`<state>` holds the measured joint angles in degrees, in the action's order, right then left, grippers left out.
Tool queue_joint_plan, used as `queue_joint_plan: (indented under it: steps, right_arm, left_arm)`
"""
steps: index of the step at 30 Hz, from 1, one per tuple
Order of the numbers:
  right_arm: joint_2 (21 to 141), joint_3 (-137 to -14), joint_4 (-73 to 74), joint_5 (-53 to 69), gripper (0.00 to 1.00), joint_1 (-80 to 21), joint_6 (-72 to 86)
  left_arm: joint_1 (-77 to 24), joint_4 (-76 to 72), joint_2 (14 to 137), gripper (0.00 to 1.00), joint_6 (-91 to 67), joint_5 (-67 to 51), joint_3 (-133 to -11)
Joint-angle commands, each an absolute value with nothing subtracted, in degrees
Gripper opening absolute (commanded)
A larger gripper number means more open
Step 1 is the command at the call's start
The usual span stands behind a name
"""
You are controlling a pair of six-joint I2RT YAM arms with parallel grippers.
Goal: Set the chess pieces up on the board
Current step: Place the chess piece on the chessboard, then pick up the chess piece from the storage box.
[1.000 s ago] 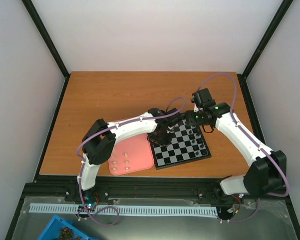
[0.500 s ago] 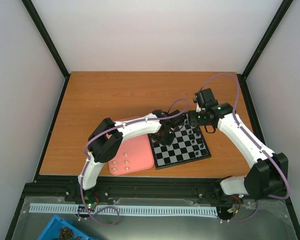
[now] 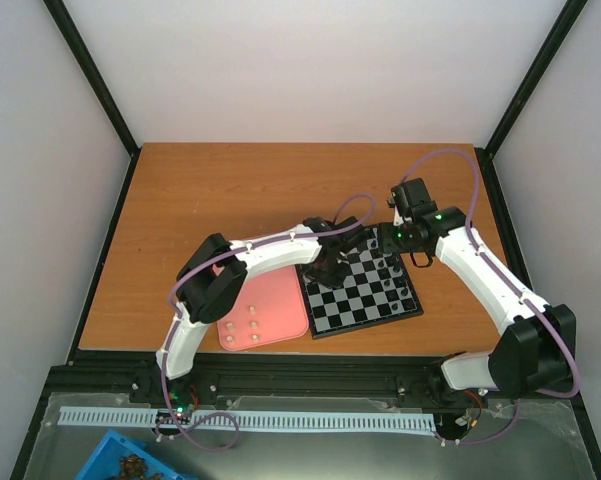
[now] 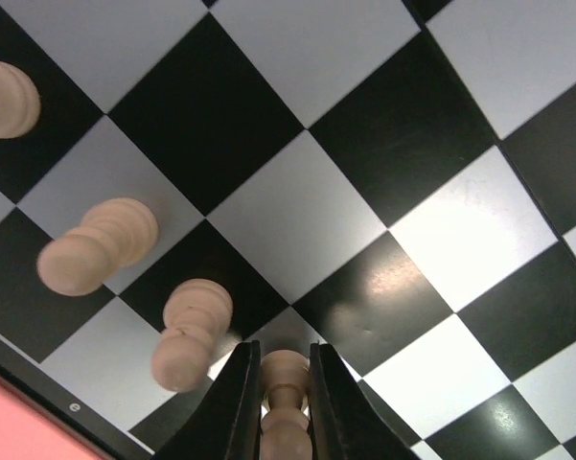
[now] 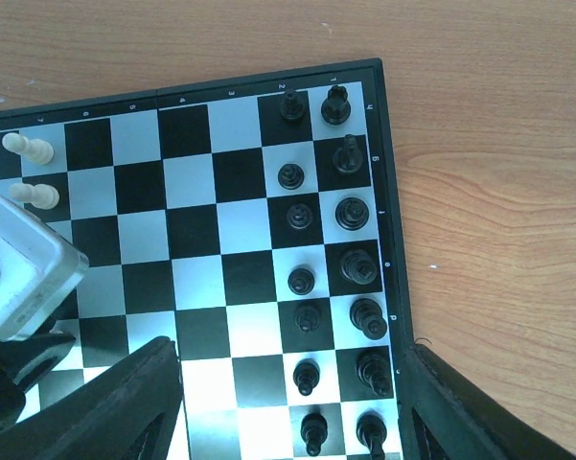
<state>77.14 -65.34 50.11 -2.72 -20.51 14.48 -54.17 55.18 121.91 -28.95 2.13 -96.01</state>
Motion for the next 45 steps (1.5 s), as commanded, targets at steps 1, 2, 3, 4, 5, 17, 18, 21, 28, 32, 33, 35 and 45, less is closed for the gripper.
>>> queue_joint_plan:
  steps: [1,2,3,4,5,17,18,21,28,32,33,35,45]
  right_arm:
    - [78.1,-65.1,49.5,-2.6,0.62,-19.8,13.9]
    - [78.1,-65.1,49.4,-2.6,0.62,-19.8,13.9]
    - [78.1,-65.1,49.4,-2.5,0.62,-19.8,14.0]
    - [78.2,-65.1,49.4,-2.4,0.62,-19.8,14.0]
    - [78.2,-65.1,49.4,-2.3,0.62,-19.8,14.0]
    - [77.9,-64.6,49.4,-2.1,0.62,-19.8,14.2]
    - [77.9,-64.7,49.4,-2.1,0.62,-19.8,14.2]
    - [77.8,-64.6,49.5,-2.2,0.62,-19.8,14.2]
    - [77.7,-64.9,49.4,-2.0,0.62,-19.8,14.2]
    - [77.2,-65.0,49.5,-2.2,0.62,-19.8,14.0]
    - [77.2,-65.0,49.5,-2.3,0.62,-19.7,14.0]
    - [76.9,-64.9,49.6,-2.3,0.63,-19.8,14.0]
    - [74.9,-65.0,51.4,0.7,0.63,-20.8,13.8]
  left_arm:
    - [-53.1,53.9,122.5,0.01,-29.9,1.8,-95.9]
    - [-53.1,53.9,122.6,0.01,-29.9,1.6,-95.9]
    - [-53.1,53.9,122.7,0.01,-29.8,1.3,-95.8]
    - [-53.0,53.9,122.7,0.01,-29.8,1.1,-95.7]
    - [-53.1,53.8,122.7,0.02,-29.7,1.0,-95.6]
    - [-53.1,52.9,122.2,0.16,-29.5,-0.1,-93.5]
    - [-53.1,52.9,122.0,0.17,-29.4,-0.1,-93.4]
    - [-53.1,53.1,121.2,0.20,-29.2,-0.2,-93.3]
    - [-53.1,54.2,118.8,0.28,-28.4,-1.9,-92.7]
    - [-53.1,55.6,115.2,0.35,-27.8,-1.6,-92.2]
    - [-53.1,56.1,114.1,0.38,-27.7,-1.4,-92.3]
    - [-53.1,57.5,111.8,0.41,-27.4,-0.9,-92.6]
    - [-51.6,63.8,98.9,0.55,-29.5,0.9,-93.4]
